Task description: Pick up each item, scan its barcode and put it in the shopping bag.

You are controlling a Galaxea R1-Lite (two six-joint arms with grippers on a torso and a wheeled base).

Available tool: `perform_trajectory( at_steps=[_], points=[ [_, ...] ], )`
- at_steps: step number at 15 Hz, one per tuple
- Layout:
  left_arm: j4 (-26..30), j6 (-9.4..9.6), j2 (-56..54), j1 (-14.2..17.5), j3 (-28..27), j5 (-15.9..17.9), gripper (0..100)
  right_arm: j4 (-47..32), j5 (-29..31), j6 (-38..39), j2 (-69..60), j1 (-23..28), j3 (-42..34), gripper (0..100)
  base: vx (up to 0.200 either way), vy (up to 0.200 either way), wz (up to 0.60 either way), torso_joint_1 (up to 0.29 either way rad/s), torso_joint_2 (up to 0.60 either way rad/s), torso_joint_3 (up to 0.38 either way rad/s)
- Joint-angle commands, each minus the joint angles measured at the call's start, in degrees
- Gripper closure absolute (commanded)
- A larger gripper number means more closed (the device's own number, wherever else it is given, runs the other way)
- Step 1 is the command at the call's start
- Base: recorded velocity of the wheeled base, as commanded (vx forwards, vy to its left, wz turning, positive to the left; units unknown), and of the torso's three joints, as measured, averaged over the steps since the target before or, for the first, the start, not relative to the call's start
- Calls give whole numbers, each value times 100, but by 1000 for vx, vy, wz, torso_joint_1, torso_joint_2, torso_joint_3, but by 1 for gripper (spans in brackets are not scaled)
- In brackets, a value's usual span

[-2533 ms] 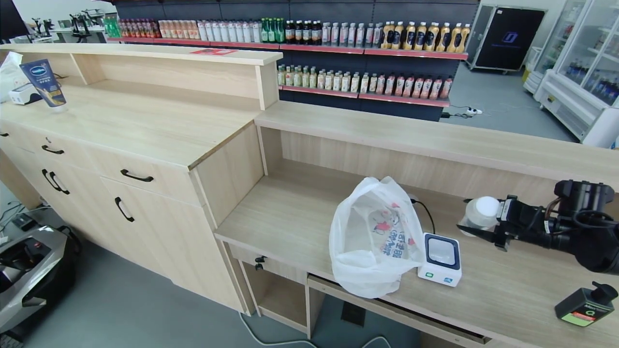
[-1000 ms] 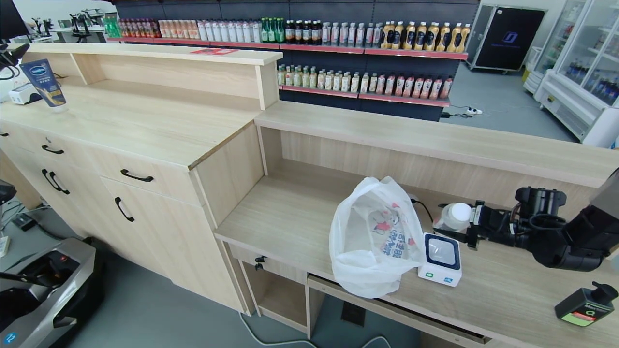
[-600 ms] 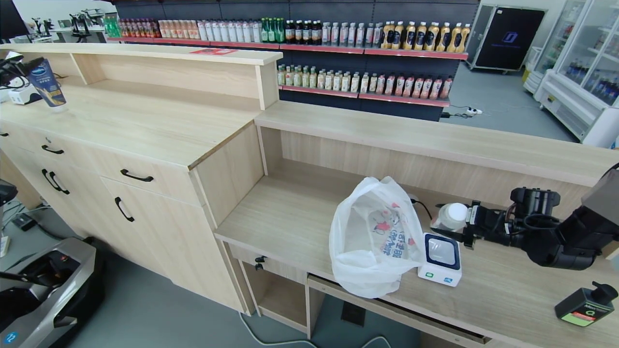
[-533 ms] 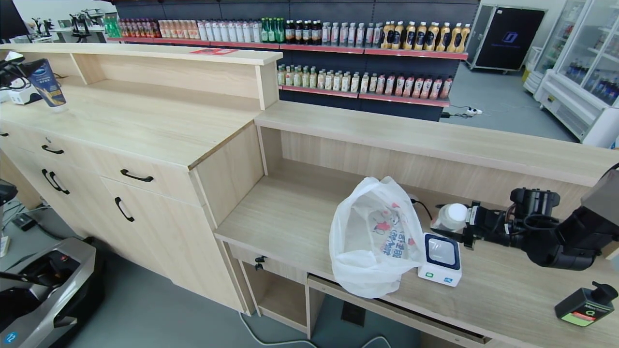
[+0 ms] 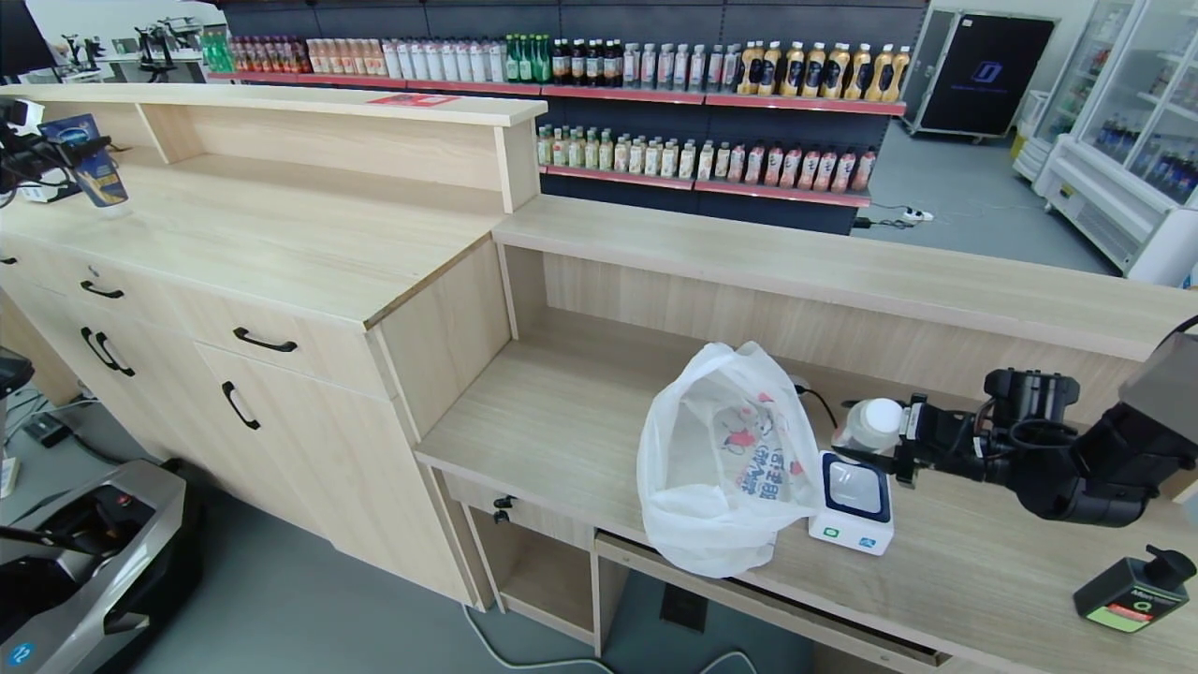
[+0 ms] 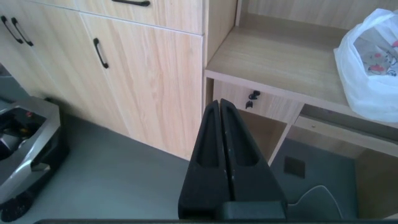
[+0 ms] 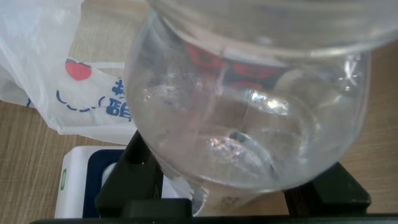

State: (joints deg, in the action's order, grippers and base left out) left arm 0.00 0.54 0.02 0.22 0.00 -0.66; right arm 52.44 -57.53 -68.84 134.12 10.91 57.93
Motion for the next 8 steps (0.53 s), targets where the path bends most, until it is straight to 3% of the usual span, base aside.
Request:
perform_trajectory(
  at_steps=[1, 8],
  points=[
    [0, -1, -2, 4, 0, 4, 100, 3, 5, -7, 35, -1, -1, 100, 0, 0, 0, 0, 0, 0],
    [0, -1, -2, 4, 0, 4, 100, 99, 5, -15, 158, -1, 166, 100, 0, 0, 0, 0, 0, 0]
  ],
)
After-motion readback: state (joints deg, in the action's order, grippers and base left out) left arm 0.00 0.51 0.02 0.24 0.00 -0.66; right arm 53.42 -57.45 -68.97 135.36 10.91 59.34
